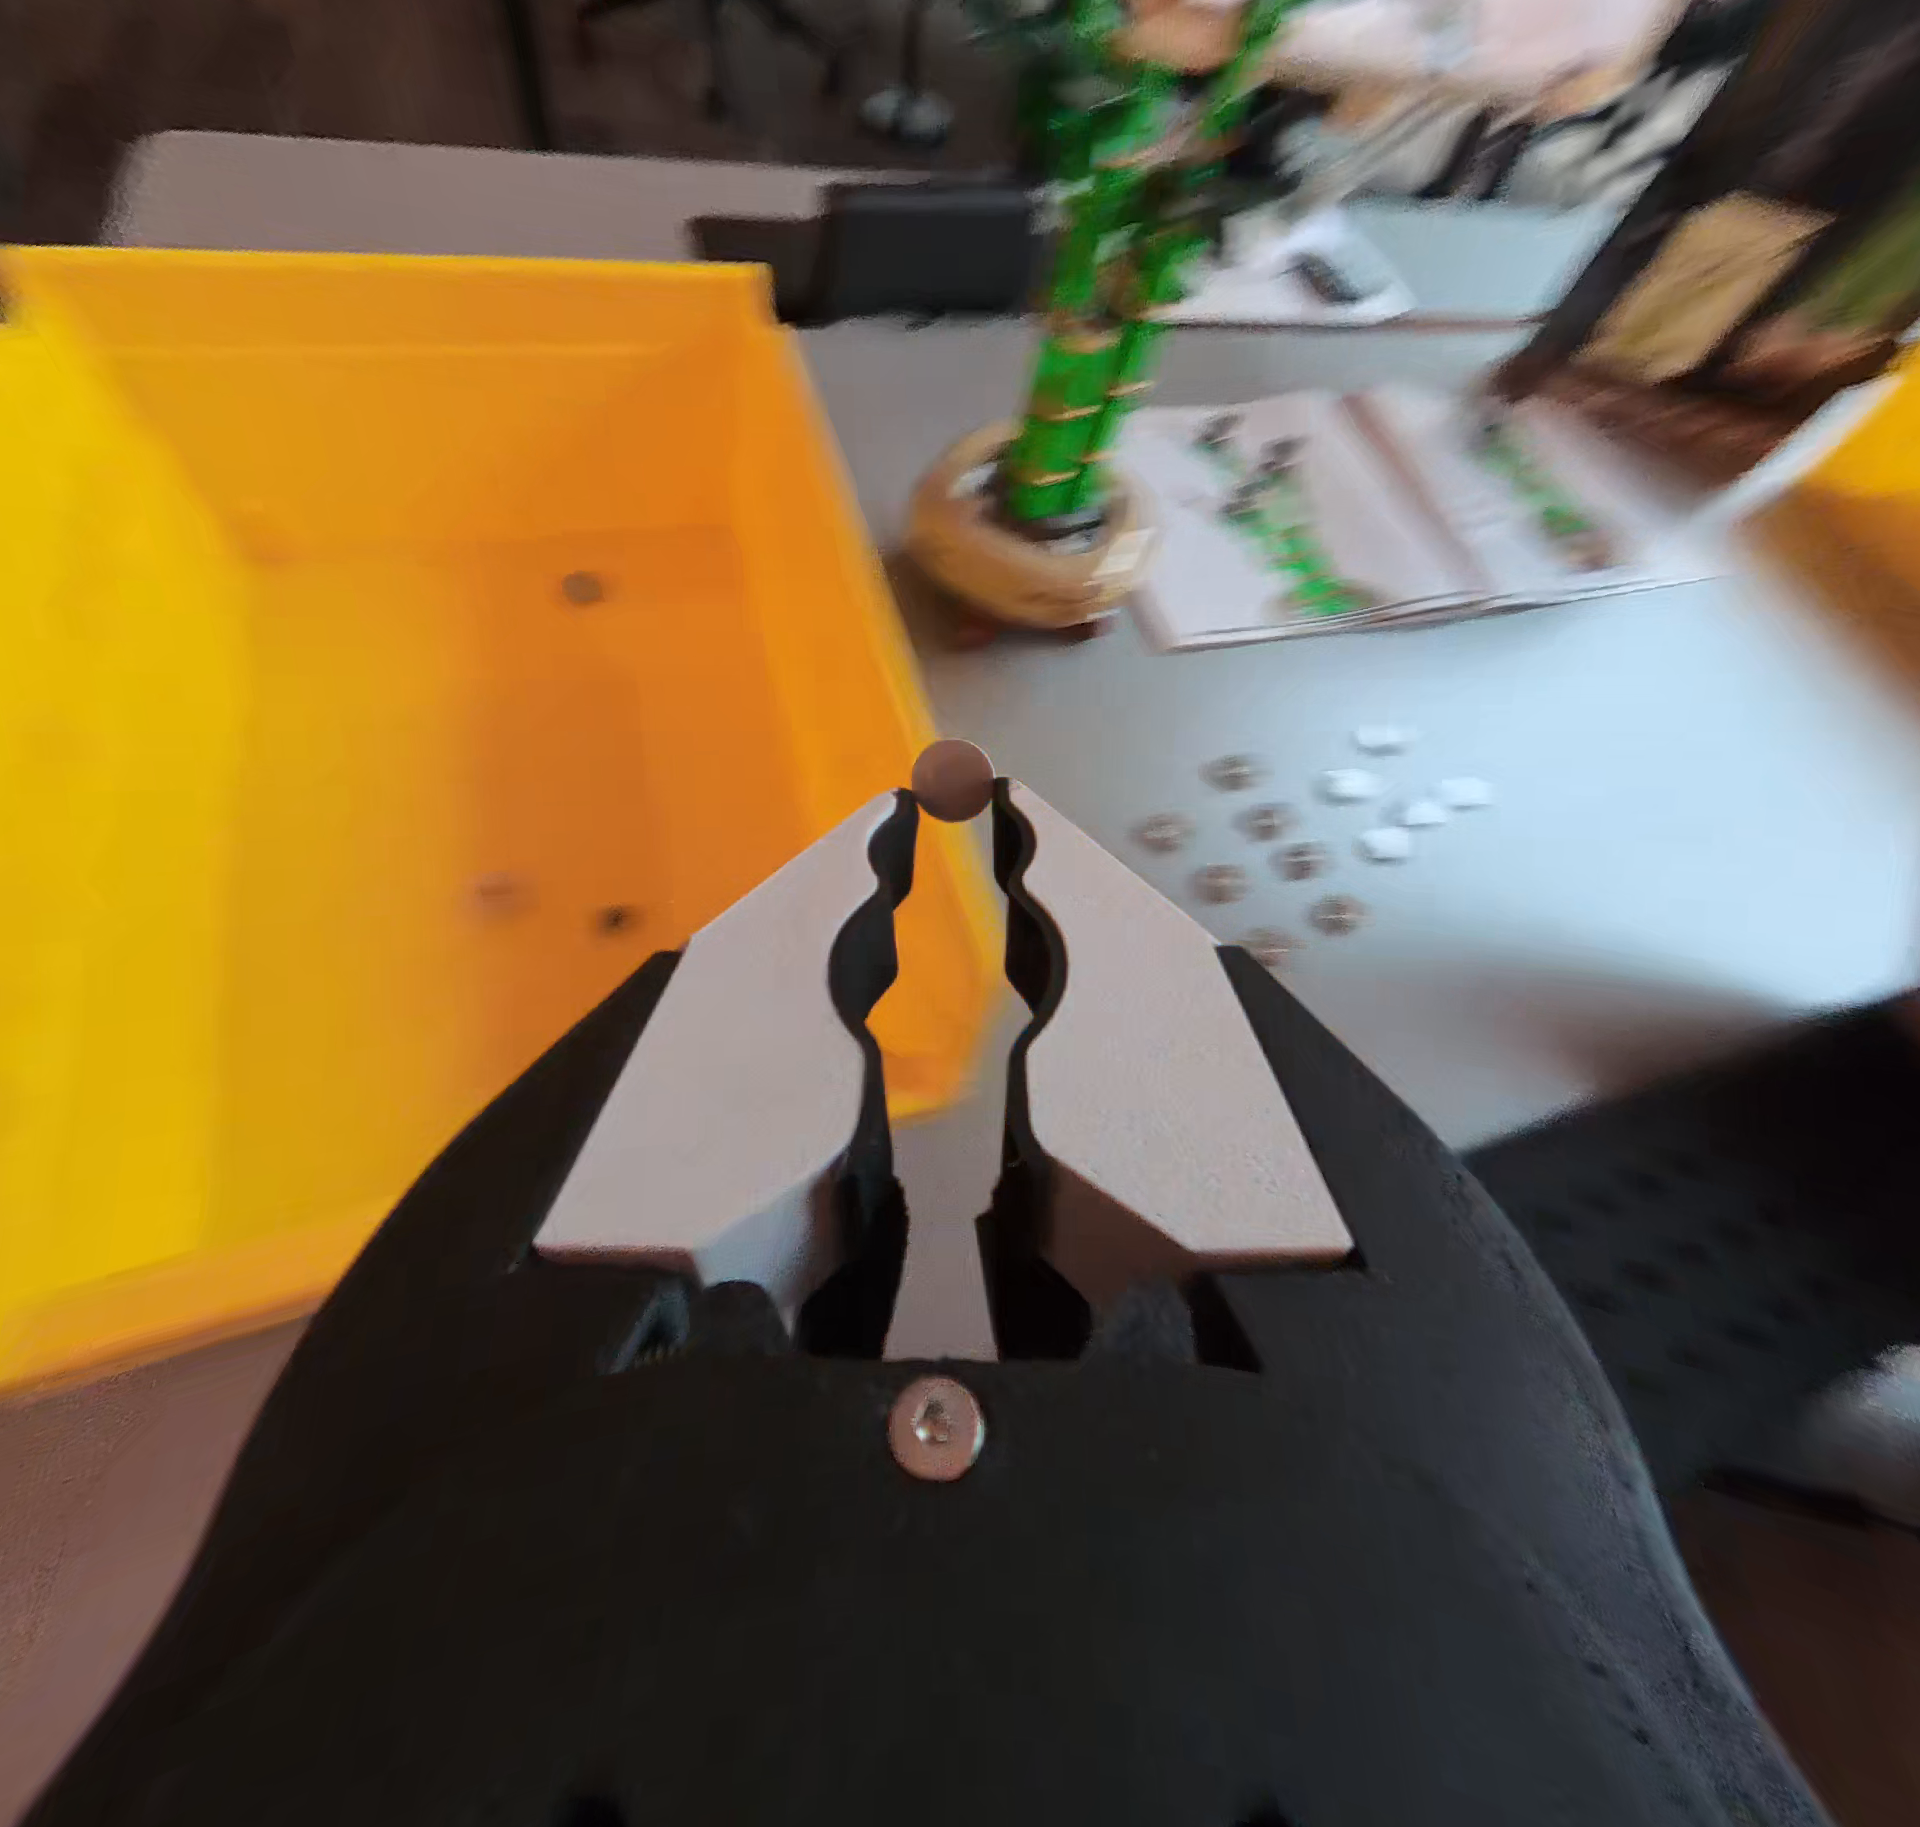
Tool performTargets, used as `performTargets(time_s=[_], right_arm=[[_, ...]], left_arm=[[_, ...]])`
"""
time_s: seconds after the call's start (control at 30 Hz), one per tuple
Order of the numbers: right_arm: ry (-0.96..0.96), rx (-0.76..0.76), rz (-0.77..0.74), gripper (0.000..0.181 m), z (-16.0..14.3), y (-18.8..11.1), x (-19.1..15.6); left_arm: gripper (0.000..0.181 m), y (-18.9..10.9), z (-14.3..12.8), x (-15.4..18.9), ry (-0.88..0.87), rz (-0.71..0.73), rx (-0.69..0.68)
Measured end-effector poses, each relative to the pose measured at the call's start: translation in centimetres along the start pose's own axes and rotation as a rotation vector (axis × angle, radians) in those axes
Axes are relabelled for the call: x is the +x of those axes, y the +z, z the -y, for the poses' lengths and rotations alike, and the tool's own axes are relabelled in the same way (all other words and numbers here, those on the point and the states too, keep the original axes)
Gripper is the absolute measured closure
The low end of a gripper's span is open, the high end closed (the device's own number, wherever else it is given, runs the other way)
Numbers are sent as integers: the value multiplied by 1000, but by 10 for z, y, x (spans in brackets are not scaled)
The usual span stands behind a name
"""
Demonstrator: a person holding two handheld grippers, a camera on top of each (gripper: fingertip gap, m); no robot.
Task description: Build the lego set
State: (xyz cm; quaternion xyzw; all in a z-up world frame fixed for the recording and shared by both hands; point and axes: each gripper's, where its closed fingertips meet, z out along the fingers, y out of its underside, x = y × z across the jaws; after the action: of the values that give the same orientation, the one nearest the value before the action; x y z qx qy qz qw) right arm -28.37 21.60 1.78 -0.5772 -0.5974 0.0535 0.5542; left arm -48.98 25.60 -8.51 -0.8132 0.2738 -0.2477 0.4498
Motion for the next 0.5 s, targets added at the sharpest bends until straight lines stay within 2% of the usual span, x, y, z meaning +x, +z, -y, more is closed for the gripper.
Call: performTargets(time_s=[0.03,0.13,0.23,0.37,0.5], right_arm=[[-16,21,33,164,7,4,-7],[-68,76,149,161,28,15,-35],[-139,81,261,160,40,21,-65],[-193,31,339,158,41,18,-89],[-212,46,340,158,49,13,-94]], left_arm=[[169,-3,2,26,-35,-100,38],[168,-3,5,109,-147,-462,123],[168,11,1,160,-268,-699,140],[168,5,16,186,-447,-936,261],[169,2,21,190,-507,-984,293]])
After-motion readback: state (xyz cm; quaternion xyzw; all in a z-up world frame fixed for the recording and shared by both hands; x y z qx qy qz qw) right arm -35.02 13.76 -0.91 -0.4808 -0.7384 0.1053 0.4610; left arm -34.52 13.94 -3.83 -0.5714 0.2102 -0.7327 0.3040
